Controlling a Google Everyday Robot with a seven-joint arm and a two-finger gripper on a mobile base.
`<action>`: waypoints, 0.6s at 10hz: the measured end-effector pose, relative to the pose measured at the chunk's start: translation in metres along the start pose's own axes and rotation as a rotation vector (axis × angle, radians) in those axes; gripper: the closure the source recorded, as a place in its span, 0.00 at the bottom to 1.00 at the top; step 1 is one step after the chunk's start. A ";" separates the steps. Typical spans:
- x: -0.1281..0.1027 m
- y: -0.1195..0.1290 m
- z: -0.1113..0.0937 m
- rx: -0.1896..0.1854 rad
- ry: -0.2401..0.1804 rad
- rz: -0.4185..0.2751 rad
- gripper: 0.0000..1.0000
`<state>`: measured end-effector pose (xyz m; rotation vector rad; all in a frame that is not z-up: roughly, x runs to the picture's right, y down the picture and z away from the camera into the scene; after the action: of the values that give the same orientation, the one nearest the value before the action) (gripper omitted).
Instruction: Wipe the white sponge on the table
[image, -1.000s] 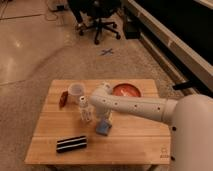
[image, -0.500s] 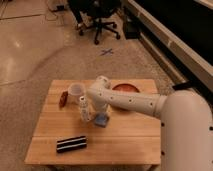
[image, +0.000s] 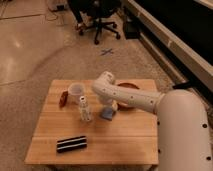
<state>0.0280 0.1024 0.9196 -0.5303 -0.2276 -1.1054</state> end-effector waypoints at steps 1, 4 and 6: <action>0.005 0.013 0.001 -0.014 0.006 0.017 1.00; 0.015 0.058 0.001 -0.052 0.024 0.077 1.00; 0.013 0.086 0.000 -0.069 0.024 0.115 1.00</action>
<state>0.1106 0.1216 0.9002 -0.5845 -0.1361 -1.0100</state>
